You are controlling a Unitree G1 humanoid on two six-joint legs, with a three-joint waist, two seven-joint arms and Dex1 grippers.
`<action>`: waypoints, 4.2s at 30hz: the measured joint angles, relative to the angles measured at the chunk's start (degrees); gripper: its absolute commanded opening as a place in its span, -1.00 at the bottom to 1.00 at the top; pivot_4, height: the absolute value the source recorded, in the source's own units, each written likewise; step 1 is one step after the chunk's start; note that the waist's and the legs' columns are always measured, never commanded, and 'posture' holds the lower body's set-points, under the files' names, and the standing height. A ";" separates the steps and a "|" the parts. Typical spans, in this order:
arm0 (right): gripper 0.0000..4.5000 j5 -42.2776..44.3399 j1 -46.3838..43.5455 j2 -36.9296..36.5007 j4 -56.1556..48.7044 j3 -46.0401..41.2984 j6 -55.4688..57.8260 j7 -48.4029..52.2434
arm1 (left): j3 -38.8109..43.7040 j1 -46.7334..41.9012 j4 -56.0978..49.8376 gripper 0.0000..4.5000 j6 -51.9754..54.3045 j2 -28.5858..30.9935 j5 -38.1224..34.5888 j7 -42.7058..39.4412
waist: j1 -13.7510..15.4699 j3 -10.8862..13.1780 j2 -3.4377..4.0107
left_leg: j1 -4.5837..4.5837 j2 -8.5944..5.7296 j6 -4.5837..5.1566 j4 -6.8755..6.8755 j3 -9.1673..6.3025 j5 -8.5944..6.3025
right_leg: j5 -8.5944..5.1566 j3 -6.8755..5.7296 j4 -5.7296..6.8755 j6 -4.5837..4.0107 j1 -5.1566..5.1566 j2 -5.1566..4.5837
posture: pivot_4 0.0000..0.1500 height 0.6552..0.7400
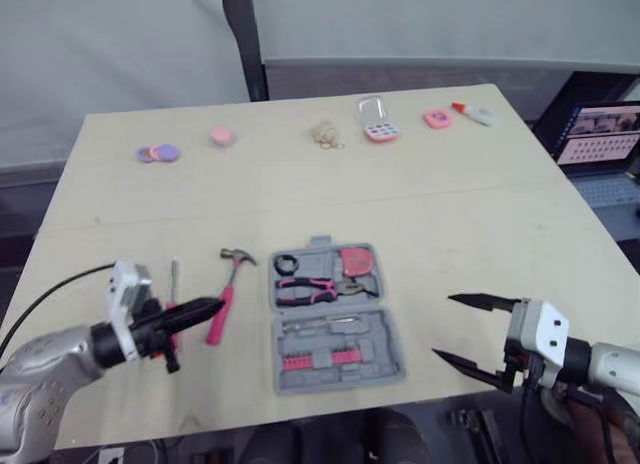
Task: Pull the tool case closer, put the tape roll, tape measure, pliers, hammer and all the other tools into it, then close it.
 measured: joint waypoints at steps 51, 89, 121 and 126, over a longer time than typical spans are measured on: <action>1.00 9.16 -7.78 -4.10 -2.29 -1.85 10.01 1.69 | 7.90 14.62 -14.66 0.97 3.30 -0.34 -0.23 20.89 | 0.18 0.51 -0.21 | -0.07 0.09 -0.08 -0.07 -0.09 -0.07 | -0.11 0.03 0.20 -0.24 -0.14 0.01 | 1.00 1.00; 1.00 7.08 -5.36 -4.13 -2.74 -2.16 9.88 1.45 | -19.78 -28.24 -1.95 0.97 29.97 -12.89 16.01 52.67 | 0.36 0.57 -0.36 | -0.02 -0.30 -0.32 0.04 0.01 0.22 | -0.04 0.03 0.42 -0.09 -0.17 0.12 | 1.00 1.00; 1.00 7.15 -0.83 -4.05 -6.04 -5.34 10.45 -0.80 | -27.00 -37.78 18.25 0.97 18.75 -19.89 28.93 49.52 | 0.92 0.59 -0.40 | -0.01 -0.33 -0.30 0.09 0.02 0.33 | -0.01 0.05 0.55 -0.04 -0.16 0.10 | 1.00 1.00; 1.00 7.21 -0.51 -4.05 -6.44 -6.65 11.08 -0.80 | -27.06 -37.80 18.27 0.97 18.49 -20.44 29.78 48.99 | 1.38 0.59 -0.41 | -0.01 -0.33 -0.31 0.10 0.02 0.34 | -0.01 0.05 0.55 -0.04 -0.16 0.10 | 1.00 1.00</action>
